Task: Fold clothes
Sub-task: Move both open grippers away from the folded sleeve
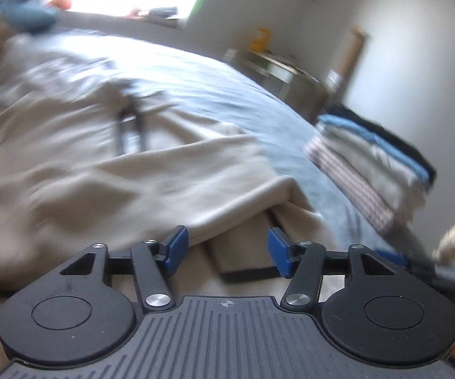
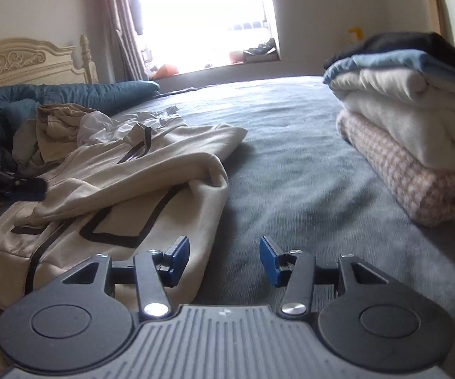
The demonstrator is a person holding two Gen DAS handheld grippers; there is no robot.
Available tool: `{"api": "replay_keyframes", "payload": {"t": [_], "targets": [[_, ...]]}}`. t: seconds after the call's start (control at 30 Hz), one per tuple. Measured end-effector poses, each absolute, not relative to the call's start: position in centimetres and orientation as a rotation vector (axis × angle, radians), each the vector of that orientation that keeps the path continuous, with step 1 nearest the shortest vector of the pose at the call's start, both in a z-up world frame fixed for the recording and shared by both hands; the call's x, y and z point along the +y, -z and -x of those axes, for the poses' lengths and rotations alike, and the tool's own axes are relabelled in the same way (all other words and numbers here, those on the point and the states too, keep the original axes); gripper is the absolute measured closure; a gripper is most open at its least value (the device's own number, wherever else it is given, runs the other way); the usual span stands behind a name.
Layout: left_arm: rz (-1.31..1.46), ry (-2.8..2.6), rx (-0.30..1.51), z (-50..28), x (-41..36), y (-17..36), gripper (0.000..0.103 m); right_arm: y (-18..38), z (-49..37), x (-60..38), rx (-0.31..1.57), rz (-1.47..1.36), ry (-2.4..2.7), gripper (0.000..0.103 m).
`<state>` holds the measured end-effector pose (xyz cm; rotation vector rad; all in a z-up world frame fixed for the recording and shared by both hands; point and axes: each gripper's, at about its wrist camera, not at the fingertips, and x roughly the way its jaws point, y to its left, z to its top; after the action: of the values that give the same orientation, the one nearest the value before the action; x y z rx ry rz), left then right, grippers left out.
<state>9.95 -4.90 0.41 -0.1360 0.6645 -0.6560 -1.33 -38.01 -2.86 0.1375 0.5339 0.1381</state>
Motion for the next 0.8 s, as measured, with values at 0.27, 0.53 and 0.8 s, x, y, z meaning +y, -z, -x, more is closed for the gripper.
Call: {"api": "replay_keyframes", "payload": {"t": [0.27,0.53,0.8], "targets": [[-0.135,0.696,0.665,-14.0,-13.3,0.3,0.044,3.8,-5.9,-38.7,0.553,-0.181,-0.221,0.050],[-0.355,0.690,0.649,-15.8,-18.1,2.0,0.053,5.6,-12.8,-39.3,0.645,-0.279,-0.266,0.059],[-0.371,0.690,0.605,-15.9,-19.4,3.0,0.078,5.3,-11.1,-37.9,0.536,-0.238,-0.120,0.098]]}}
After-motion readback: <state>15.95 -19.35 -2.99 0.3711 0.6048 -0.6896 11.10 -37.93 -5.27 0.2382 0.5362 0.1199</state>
